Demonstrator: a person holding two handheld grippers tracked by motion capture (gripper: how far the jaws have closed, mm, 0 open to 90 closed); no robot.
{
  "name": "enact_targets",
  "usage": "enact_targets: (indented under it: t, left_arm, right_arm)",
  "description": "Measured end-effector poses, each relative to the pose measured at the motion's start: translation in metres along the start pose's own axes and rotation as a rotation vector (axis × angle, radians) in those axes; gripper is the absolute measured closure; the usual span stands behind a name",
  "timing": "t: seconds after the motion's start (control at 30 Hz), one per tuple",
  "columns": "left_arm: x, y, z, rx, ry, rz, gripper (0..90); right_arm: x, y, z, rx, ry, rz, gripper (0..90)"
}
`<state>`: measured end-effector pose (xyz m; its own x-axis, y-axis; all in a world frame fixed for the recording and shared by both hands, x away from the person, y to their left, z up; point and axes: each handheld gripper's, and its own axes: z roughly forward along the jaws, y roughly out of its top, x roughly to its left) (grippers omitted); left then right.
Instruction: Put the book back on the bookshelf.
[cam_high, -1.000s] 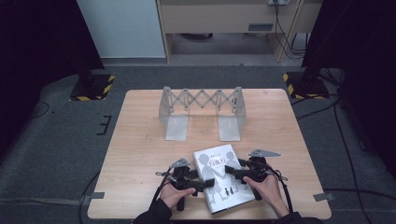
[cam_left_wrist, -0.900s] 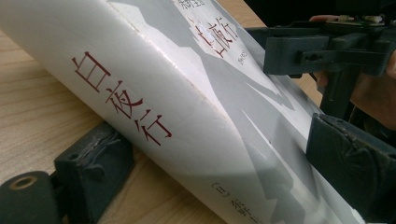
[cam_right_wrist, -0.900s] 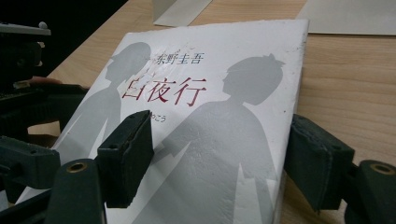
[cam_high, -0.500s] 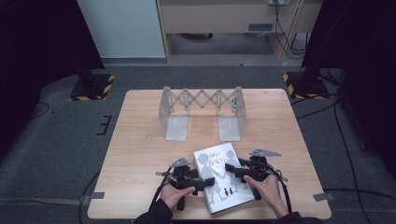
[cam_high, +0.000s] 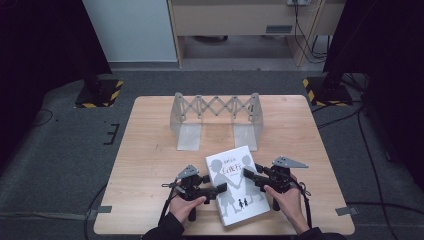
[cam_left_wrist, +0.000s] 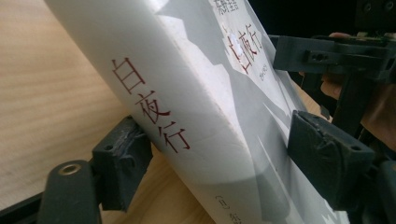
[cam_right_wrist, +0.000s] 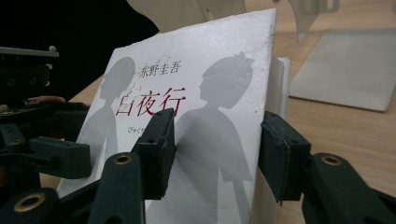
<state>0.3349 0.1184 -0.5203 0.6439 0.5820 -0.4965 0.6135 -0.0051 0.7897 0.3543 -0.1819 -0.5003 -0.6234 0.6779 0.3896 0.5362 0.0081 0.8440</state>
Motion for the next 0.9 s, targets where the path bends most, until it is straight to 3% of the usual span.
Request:
enact_targets:
  t: [0.33, 0.73, 0.9]
  left_arm:
    - [-0.008, 0.007, -0.006, -0.07, -0.029, 0.038, 29.8]
    - [-0.007, 0.013, -0.007, -0.069, -0.03, 0.04, 31.4]
    - [-0.007, 0.016, -0.01, -0.1, -0.041, 0.025, 34.0]
  right_arm:
    - [0.006, 0.004, -0.005, -0.099, 0.031, -0.015, 51.9]
    - [0.006, 0.004, -0.006, -0.128, 0.04, -0.02, 53.6]
    - [0.007, 0.005, -0.007, -0.143, 0.054, -0.022, 54.7]
